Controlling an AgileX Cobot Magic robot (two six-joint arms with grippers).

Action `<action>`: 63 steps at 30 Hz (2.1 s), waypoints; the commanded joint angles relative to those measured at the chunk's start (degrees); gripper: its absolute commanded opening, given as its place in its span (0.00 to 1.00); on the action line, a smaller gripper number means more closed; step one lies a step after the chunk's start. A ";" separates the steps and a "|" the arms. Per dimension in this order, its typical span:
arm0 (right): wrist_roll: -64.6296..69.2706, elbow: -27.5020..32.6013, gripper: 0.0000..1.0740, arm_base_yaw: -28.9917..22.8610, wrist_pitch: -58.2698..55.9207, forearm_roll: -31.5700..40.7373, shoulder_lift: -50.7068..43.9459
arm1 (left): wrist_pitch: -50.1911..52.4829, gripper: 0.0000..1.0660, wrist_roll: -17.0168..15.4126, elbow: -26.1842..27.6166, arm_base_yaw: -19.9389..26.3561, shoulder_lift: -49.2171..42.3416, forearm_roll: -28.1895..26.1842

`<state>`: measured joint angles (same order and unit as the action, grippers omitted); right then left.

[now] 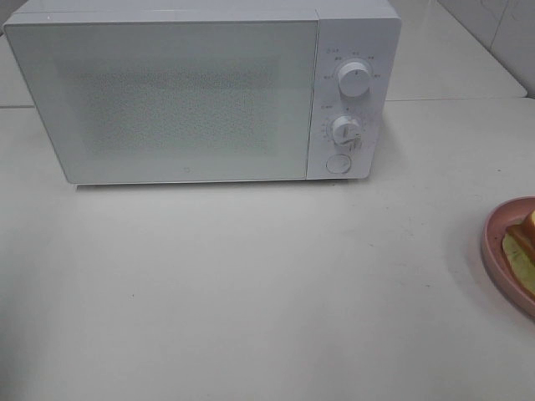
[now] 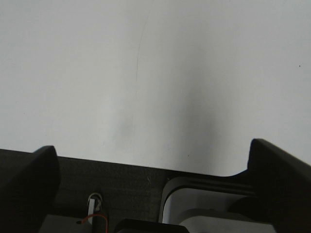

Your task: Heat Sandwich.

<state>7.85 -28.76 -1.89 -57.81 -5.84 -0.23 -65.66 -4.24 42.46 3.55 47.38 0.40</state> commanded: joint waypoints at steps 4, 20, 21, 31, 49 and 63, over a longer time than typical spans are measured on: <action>-0.57 0.11 0.70 0.23 0.69 0.06 -1.55 | 3.84 0.94 0.74 -7.51 0.17 -14.67 -0.40; -0.57 0.11 0.70 0.23 0.69 0.06 -1.55 | 4.35 0.94 1.49 -12.83 0.17 -37.53 -0.40; -0.57 0.11 0.70 0.23 0.69 0.06 -1.55 | 4.35 0.94 1.60 -12.83 0.17 -38.73 -0.40; -0.57 0.11 0.70 0.23 0.69 0.06 -1.55 | 4.41 0.94 1.78 -12.83 0.17 -49.27 -0.40; -0.57 0.11 0.70 0.23 0.69 0.29 -1.20 | 4.35 0.94 1.95 -12.95 0.17 -49.16 -0.40; -0.57 0.11 0.70 0.23 0.69 0.29 -1.20 | 4.35 0.94 1.95 -12.95 0.17 -49.16 -0.40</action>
<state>7.85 -28.76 -1.89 -57.81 -5.67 -0.23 -61.82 -2.29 29.62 3.55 -0.23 0.00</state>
